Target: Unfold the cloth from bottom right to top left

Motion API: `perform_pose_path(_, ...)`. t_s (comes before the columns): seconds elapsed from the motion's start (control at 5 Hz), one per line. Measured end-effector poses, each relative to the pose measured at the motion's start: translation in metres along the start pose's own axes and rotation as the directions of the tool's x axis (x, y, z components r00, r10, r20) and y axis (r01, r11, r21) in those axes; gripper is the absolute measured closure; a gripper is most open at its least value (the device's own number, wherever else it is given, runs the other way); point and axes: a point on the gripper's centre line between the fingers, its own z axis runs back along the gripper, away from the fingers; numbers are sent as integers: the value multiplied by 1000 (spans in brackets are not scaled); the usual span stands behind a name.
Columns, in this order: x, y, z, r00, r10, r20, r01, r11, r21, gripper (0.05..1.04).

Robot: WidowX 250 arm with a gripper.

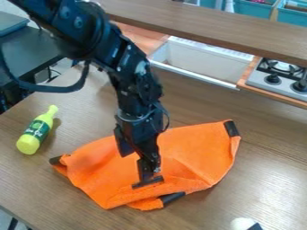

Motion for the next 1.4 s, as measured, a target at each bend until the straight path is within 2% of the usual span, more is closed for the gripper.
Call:
perform_pose_path(0.6, 0, -6, -12, 999, -27, -23, 27, 999, 33, 84)
perform_pose_path(1.4, -1, -16, -27, 998, -48, -44, 50, 997, 50, 84)
